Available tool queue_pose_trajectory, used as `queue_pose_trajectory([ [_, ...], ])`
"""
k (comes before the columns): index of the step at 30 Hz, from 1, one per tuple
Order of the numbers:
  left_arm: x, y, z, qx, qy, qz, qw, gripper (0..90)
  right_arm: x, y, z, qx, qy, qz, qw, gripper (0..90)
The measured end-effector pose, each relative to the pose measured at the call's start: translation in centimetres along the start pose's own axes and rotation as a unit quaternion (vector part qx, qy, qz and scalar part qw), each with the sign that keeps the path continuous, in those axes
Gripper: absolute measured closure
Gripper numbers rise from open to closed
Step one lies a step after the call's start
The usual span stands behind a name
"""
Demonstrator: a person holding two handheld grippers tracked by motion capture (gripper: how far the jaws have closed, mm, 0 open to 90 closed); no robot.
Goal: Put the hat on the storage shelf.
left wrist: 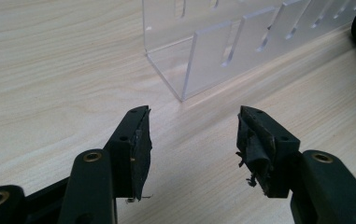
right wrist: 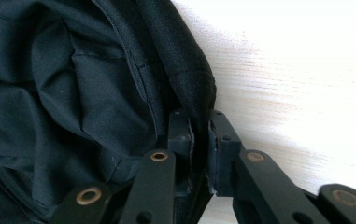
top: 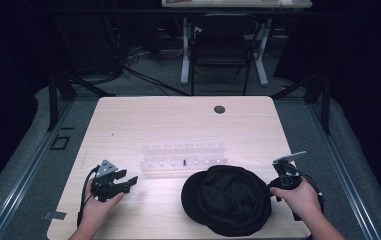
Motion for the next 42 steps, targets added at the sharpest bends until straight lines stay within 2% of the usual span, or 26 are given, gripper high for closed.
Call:
queue_pose_trajectory([
  [5,0.0,0.0,0.0,0.0,0.0,0.0,1.0,44.8,0.0,-0.2,0.0,-0.001,0.009,-0.014,0.9999,86.7],
  [8,0.0,0.0,0.0,0.001,0.001,0.001,1.0,44.9,0.0,-0.1,0.0,-0.006,0.007,-0.012,0.9999,87.3],
  [10,0.0,0.0,0.0,0.001,0.0,0.0,1.0,44.9,0.3,-0.1,0.0,0.001,0.012,-0.013,0.9998,87.5],
  [11,-0.1,0.0,0.0,0.001,0.001,0.001,1.0,44.9,0.3,0.0,0.0,-0.005,0.009,-0.007,0.9999,87.5],
  [13,-0.1,0.0,0.0,0.001,0.001,0.0,1.0,44.8,0.6,0.1,0.0,0.0,0.009,-0.011,0.9999,87.6],
  [14,-0.1,0.0,0.0,0.001,0.001,0.001,1.0,44.9,0.6,0.3,0.0,-0.012,-0.001,-0.008,0.9999,87.7],
  [15,-0.1,0.0,0.0,0.001,0.001,0.001,1.0,44.9,0.9,0.2,0.0,0.0,0.005,-0.006,1.0,87.7],
  [16,-0.1,0.0,0.0,0.002,0.001,0.001,1.0,44.9,1.0,0.4,-0.1,-0.006,-0.001,-0.011,0.9999,87.7],
  [17,-0.1,0.0,0.0,0.002,0.0,0.0,1.0,44.9,1.3,0.2,-0.1,0.009,0.009,-0.007,0.9999,87.7],
  [18,-0.1,0.0,0.0,0.001,0.001,0.001,1.0,44.9,1.4,0.5,-0.1,-0.006,-0.001,-0.009,0.9999,87.7],
  [21,-0.1,0.0,0.0,0.002,0.001,0.001,1.0,44.9,2.2,0.5,0.0,0.003,-0.003,-0.008,1.0,87.8],
  [22,-0.1,0.0,0.0,0.001,0.001,0.0,1.0,44.9,2.6,0.5,-0.1,0.016,0.006,-0.008,0.9998,87.8],
  [23,-0.1,0.0,0.1,0.002,0.001,0.0,1.0,44.9,2.7,0.7,-0.1,0.005,-0.006,-0.011,0.9999,87.8],
  [24,-0.1,-0.1,0.1,0.001,0.0,0.0,1.0,44.9,3.2,0.6,-0.1,0.026,0.008,-0.002,0.9996,87.8],
  [25,-0.1,-0.1,0.1,0.001,0.002,0.0,1.0,44.9,3.2,0.8,0.0,0.008,-0.009,-0.01,0.9999,87.8],
  [26,-0.1,-0.1,0.1,0.001,0.002,0.001,1.0,44.9,3.5,0.8,0.0,0.013,-0.005,-0.003,0.9999,87.8],
  [29,-0.1,-0.1,0.1,0.001,0.002,0.0,1.0,44.9,4.6,1.0,-0.1,0.019,-0.006,-0.004,0.9998,87.8],
  [32,-0.1,-0.1,0.1,0.001,0.002,0.001,1.0,44.9,5.5,1.2,-0.1,0.015,-0.014,-0.014,0.9997,87.8],
  [33,-0.1,-0.1,0.1,0.001,0.001,0.0,1.0,44.9,5.7,1.3,-0.2,0.009,-0.02,-0.009,0.9997,87.7],
  [34,-0.1,-0.1,0.1,0.001,0.002,0.001,1.0,44.9,6.0,1.2,-0.2,0.019,-0.015,-0.009,0.9997,87.7],
  [35,-0.1,-0.1,0.1,0.002,0.001,0.001,1.0,44.9,6.3,1.5,-0.2,0.017,-0.022,-0.005,0.9996,87.7],
  [36,-0.1,-0.1,0.1,0.002,0.001,0.001,1.0,45.0,6.6,1.4,-0.3,0.031,-0.016,0.0,0.9994,87.7],
  [37,-0.2,-0.1,0.1,0.002,-0.003,-0.001,1.0,44.9,6.9,1.8,-0.4,0.021,-0.027,-0.003,0.9994,87.6],
  [38,-0.2,-0.1,0.1,0.003,-0.003,0.0,1.0,45.0,7.2,1.8,-0.4,0.029,-0.023,0.0,0.9993,87.4],
  [40,-0.2,-0.1,0.1,0.003,-0.003,-0.001,1.0,45.0,7.4,2.2,-0.5,0.022,-0.028,0.002,0.9994,87.4],
  [42,-0.2,-0.1,0.1,0.002,-0.001,0.0,1.0,45.0,7.9,2.3,-0.6,0.033,-0.026,0.0,0.9991,87.1],
])
Point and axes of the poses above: each handheld gripper's, and its own axes: x roughly backward along the jaws, z roughly out of its underside, y roughly to its left, the point moved 4 cm from there along -x, roughly forward along the jaws, and after that the axes turned 15 degrees about z, right-handed, at the moved point
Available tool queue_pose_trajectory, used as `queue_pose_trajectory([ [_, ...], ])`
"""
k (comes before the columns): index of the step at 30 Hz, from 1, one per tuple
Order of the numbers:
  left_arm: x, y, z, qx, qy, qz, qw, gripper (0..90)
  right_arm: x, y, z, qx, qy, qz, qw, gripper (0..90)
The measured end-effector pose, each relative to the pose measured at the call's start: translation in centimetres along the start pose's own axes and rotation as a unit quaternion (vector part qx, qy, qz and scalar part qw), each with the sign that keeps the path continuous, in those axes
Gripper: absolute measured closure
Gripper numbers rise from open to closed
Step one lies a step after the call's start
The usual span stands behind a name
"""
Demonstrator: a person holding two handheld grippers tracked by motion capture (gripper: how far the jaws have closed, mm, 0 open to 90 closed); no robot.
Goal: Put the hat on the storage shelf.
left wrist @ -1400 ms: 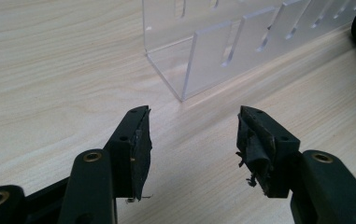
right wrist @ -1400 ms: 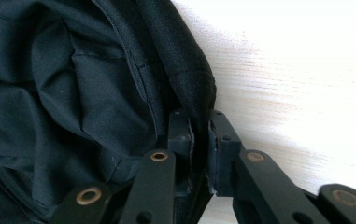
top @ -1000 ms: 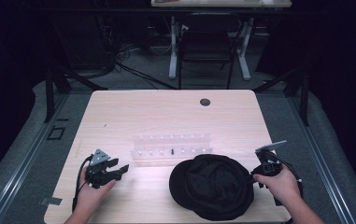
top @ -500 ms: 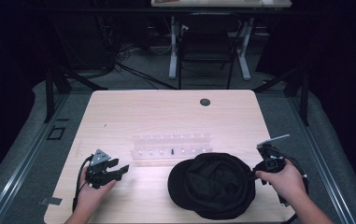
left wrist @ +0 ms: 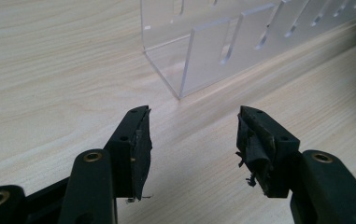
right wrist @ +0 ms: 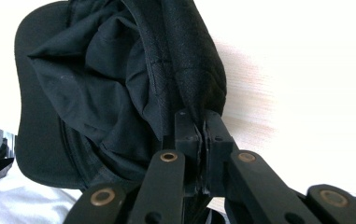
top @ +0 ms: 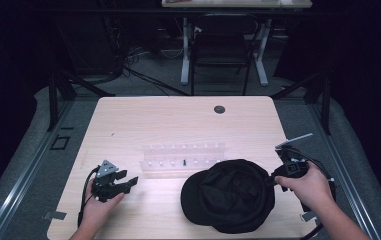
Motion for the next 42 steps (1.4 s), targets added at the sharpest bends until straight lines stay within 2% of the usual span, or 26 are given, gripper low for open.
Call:
queue_pose_trajectory([
  [3,0.0,0.0,0.0,0.001,0.001,0.0,1.0,45.0,0.5,0.3,-0.2,-0.005,-0.002,0.004,1.0,87.4],
  [5,0.0,0.0,0.0,0.0,0.001,0.0,1.0,45.0,1.0,0.3,-0.3,0.003,0.007,-0.005,1.0,87.6],
  [9,0.0,0.0,0.0,0.0,0.002,0.001,1.0,44.9,1.8,0.5,-0.5,0.0,0.003,-0.014,0.9999,87.9],
  [11,0.0,0.0,0.0,0.0,0.003,0.001,1.0,45.0,2.2,0.6,-0.6,-0.003,0.002,-0.017,0.9999,88.0],
  [12,0.0,0.0,0.0,-0.001,0.001,0.0,1.0,45.0,2.3,0.7,-0.7,-0.014,-0.005,-0.017,0.9997,88.0],
  [14,0.0,0.0,0.0,-0.002,0.002,0.0,1.0,45.0,2.8,0.6,-0.7,-0.008,-0.003,-0.018,0.9998,88.0],
  [19,-0.1,-0.1,0.0,-0.001,0.004,0.001,1.0,45.0,3.9,1.0,-0.8,-0.01,-0.007,-0.021,0.9997,88.1],
  [21,-0.1,-0.1,0.0,-0.001,0.004,0.001,1.0,45.0,4.5,1.0,-0.9,0.0,-0.003,-0.025,0.9997,88.2],
  [26,-0.1,-0.1,0.0,-0.001,0.004,0.001,1.0,45.0,5.4,1.5,-1.0,-0.005,-0.006,-0.026,0.9996,88.2],
  [27,-0.1,-0.1,0.0,-0.002,0.004,0.002,1.0,45.0,5.6,1.5,-1.1,0.006,0.003,-0.029,0.9996,88.3],
  [29,-0.1,-0.1,0.0,-0.002,0.005,0.001,1.0,45.0,6.0,1.7,-1.2,-0.003,-0.005,-0.029,0.9996,88.3],
  [32,-0.1,-0.1,0.0,-0.001,0.004,0.002,1.0,45.0,6.5,1.9,-1.3,-0.004,-0.005,-0.032,0.9995,88.3],
  [35,-0.1,-0.1,0.0,-0.002,0.004,0.001,1.0,45.0,7.1,2.1,-1.4,-0.008,-0.007,-0.039,0.9992,88.3],
  [36,-0.1,-0.1,0.0,-0.001,0.004,0.002,1.0,45.0,7.3,2.0,-1.5,0.003,0.002,-0.038,0.9993,88.3],
  [41,-0.1,-0.1,0.0,-0.002,0.004,0.001,1.0,45.0,7.9,2.3,-1.6,-0.002,0.004,-0.057,0.9984,88.4],
  [42,-0.1,-0.1,0.0,-0.001,0.003,0.001,1.0,45.0,7.9,2.5,-1.6,-0.013,-0.002,-0.063,0.9979,88.4],
])
Point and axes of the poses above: each handheld gripper's, and its own axes: x roughly backward along the jaws, z roughly out of its underside, y roughly to its left, the point moved 4 cm from there along -x, roughly forward along the jaws, and after that the axes turned 15 degrees about z, right-handed, at the moved point
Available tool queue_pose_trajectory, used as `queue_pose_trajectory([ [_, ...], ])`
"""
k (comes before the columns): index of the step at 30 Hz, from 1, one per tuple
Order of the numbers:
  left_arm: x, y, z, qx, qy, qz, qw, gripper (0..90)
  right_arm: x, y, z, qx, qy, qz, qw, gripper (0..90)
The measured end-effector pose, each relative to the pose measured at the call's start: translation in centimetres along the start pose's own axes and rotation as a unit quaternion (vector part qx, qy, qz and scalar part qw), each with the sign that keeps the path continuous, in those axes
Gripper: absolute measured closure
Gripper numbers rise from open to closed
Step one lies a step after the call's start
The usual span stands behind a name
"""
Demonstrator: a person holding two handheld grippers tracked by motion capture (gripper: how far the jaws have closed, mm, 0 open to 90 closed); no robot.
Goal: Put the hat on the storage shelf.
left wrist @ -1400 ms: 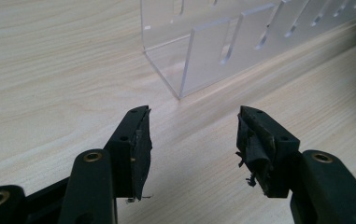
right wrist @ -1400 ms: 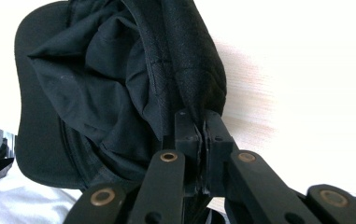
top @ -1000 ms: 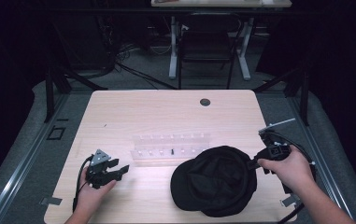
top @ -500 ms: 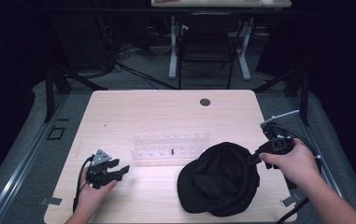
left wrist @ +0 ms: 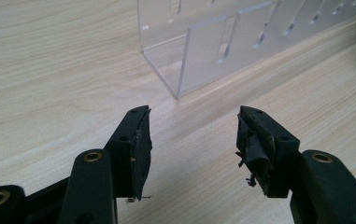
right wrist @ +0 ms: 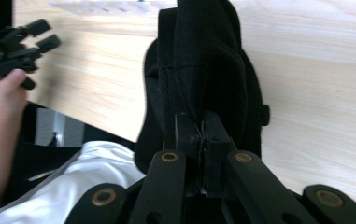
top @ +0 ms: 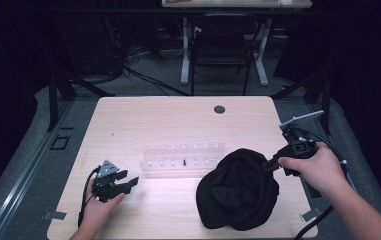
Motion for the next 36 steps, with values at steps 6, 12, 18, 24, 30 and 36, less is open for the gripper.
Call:
queue_pose_trajectory([
  [6,0.0,0.0,0.0,0.0,0.0,0.0,1.0,45.0,0.8,0.1,0.0,-0.002,0.012,-0.045,0.9989,88.4],
  [12,0.0,0.0,0.0,0.0,-0.001,-0.001,1.0,45.0,1.3,0.3,0.1,-0.006,0.013,-0.071,0.9974,88.4],
  [18,0.0,0.0,0.0,-0.001,0.002,0.0,1.0,45.0,1.9,0.6,0.1,-0.016,0.011,-0.092,0.9956,88.5],
  [24,0.0,0.0,0.0,-0.001,0.003,0.001,1.0,45.0,2.5,0.8,0.1,-0.016,0.015,-0.113,0.9933,88.5],
  [30,0.0,0.0,0.0,-0.001,0.003,0.0,1.0,44.9,2.8,1.0,0.0,-0.022,0.012,-0.132,0.9909,88.5],
  [36,-0.1,0.0,0.0,0.0,0.004,0.0,1.0,44.8,3.2,1.1,-0.1,-0.021,0.007,-0.151,0.9884,88.5],
])
Point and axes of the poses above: each handheld gripper's, and its own axes: x roughly backward along the jaws, z roughly out of its underside, y roughly to its left, the point moved 4 cm from there along -x, roughly forward along the jaws, and after that the axes turned 15 degrees about z, right-handed, at the moved point
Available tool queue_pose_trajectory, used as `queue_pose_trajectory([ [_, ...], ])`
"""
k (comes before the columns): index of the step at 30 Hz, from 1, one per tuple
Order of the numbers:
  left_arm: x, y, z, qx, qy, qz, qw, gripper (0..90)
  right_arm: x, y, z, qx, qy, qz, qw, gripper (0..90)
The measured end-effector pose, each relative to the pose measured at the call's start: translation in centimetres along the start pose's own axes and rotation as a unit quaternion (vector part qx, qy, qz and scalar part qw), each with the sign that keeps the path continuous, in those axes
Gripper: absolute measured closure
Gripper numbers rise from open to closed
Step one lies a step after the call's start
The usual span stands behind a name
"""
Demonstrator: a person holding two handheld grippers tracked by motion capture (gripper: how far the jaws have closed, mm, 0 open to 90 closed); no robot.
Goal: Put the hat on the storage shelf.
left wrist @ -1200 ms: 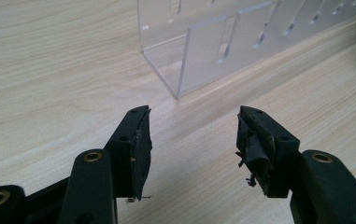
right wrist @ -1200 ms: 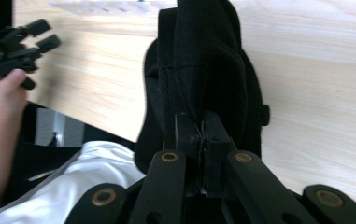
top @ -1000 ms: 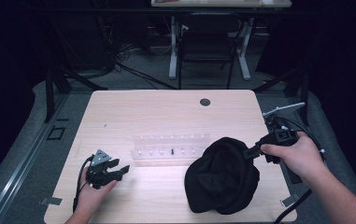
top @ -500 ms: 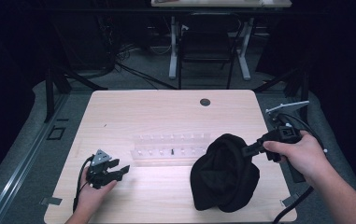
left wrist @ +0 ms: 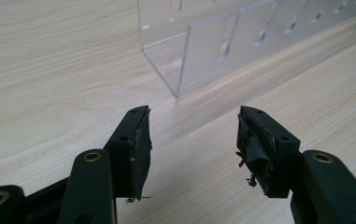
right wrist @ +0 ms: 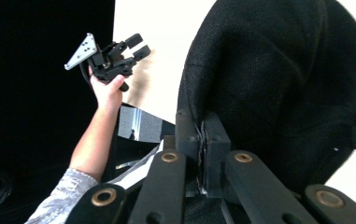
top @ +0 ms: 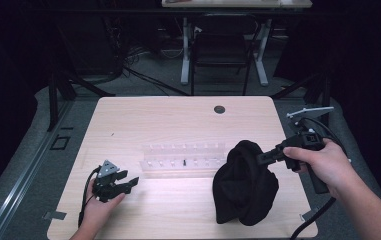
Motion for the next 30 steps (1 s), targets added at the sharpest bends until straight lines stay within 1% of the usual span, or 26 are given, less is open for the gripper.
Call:
queue_pose_trajectory([
  [1,0.0,0.0,0.0,0.0,0.0,0.0,1.0,44.8,0.2,0.1,0.0,-0.007,0.01,-0.001,0.9999,88.5],
  [2,0.0,0.0,0.0,0.0,0.0,0.0,1.0,44.8,0.3,0.2,0.0,-0.007,0.008,-0.005,0.9999,88.5],
  [3,0.0,0.0,0.0,0.001,0.0,0.0,1.0,44.8,0.3,0.2,0.0,-0.004,-0.001,-0.006,1.0,88.4],
  [5,0.0,0.0,0.0,0.0,0.0,0.0,1.0,44.8,0.5,0.2,-0.1,-0.004,-0.004,-0.011,0.9999,88.4],
  [6,0.0,0.0,0.0,0.0,-0.001,0.0,1.0,44.8,0.6,0.3,-0.1,-0.008,-0.007,-0.013,0.9999,88.4],
  [8,0.0,0.0,0.0,0.0,0.0,-0.001,1.0,44.8,1.0,0.4,-0.1,-0.011,-0.004,-0.013,0.9999,88.4],
  [9,0.0,0.0,0.0,0.0,0.0,-0.001,1.0,44.8,1.0,0.4,-0.1,-0.007,-0.011,-0.015,0.9998,88.4],
  [10,0.0,0.0,0.0,0.0,0.0,0.0,1.0,44.8,1.1,0.4,-0.1,0.0,-0.009,-0.015,0.9998,88.4],
  [11,0.0,0.0,0.0,0.0,0.0,-0.001,1.0,44.8,1.3,0.6,-0.2,-0.007,-0.01,-0.017,0.9998,88.5],
  [12,0.0,0.0,0.0,0.0,0.0,-0.001,1.0,44.8,1.4,0.6,-0.2,-0.004,-0.016,-0.018,0.9997,88.4],
  [13,0.0,0.0,0.0,0.0,0.0,0.0,1.0,44.8,1.6,0.8,-0.3,-0.007,-0.016,-0.02,0.9996,88.5],
  [14,0.0,0.0,0.0,0.0,0.0,0.0,1.0,44.8,1.8,0.9,-0.3,-0.006,-0.016,-0.021,0.9996,88.4],
  [16,0.0,0.0,0.0,0.0,0.0,0.0,1.0,44.8,2.1,1.1,-0.5,0.004,-0.024,-0.026,0.9994,88.4],
  [18,0.0,0.0,0.0,0.0,0.0,0.0,1.0,44.8,2.7,1.5,-0.7,0.005,-0.031,-0.034,0.9989,88.4],
  [19,0.0,0.0,0.0,0.0,0.0,0.0,1.0,44.8,2.9,1.6,-0.8,0.005,-0.037,-0.035,0.9987,88.4],
  [20,0.0,0.0,0.0,0.0,0.0,0.0,1.0,44.8,3.1,1.8,-0.9,0.009,-0.038,-0.036,0.9986,88.4],
  [22,0.0,0.0,0.0,0.0,0.0,0.0,1.0,44.8,3.3,2.0,-1.1,0.01,-0.043,-0.039,0.9982,88.4],
  [23,0.1,0.0,0.0,-0.001,0.004,0.002,1.0,44.8,3.4,2.2,-1.2,0.009,-0.049,-0.041,0.9979,88.4],
  [27,0.1,0.0,0.0,0.0,0.004,0.002,1.0,44.8,3.8,2.7,-1.6,0.015,-0.052,-0.046,0.9975,88.4],
  [30,0.1,0.0,0.0,-0.001,0.004,0.002,1.0,44.8,4.0,3.1,-2.1,0.013,-0.058,-0.05,0.997,88.4],
])
Point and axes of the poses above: each handheld gripper's, and its own axes: x roughly backward along the jaws, z roughly out of its underside, y roughly to its left, the point moved 4 cm from there along -x, roughly forward along the jaws, and after that the axes turned 15 degrees about z, right-handed, at the moved point
